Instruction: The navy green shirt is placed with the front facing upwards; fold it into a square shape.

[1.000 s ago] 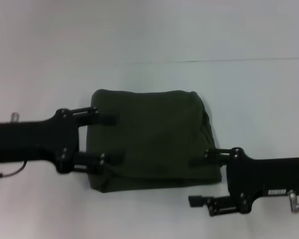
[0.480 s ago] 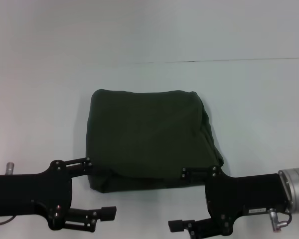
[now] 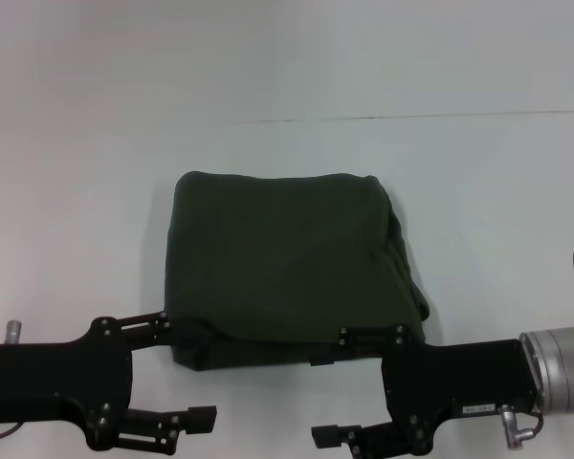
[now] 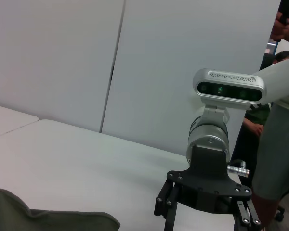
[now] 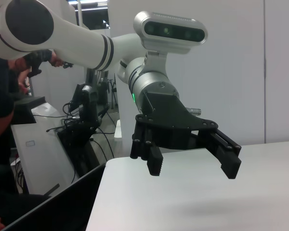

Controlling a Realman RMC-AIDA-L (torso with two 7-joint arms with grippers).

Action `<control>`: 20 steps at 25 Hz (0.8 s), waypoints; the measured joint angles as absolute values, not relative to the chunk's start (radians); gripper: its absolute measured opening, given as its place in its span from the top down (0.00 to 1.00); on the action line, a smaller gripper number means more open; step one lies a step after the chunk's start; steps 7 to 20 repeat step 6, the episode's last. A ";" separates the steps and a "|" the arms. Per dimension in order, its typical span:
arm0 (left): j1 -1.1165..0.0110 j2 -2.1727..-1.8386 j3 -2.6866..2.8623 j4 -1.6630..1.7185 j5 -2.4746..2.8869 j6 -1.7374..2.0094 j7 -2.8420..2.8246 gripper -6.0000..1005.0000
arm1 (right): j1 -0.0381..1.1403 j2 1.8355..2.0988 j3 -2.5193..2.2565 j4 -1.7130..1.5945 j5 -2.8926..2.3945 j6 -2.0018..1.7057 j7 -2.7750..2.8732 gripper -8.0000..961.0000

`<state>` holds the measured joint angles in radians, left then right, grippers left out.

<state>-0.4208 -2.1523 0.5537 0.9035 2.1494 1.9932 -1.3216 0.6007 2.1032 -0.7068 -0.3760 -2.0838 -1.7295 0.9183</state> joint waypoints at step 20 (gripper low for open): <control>-0.419 -2.152 0.554 0.904 2.150 1.991 -1.321 0.10 | 0.595 2.102 -0.707 -0.375 -2.083 -1.728 0.918 0.14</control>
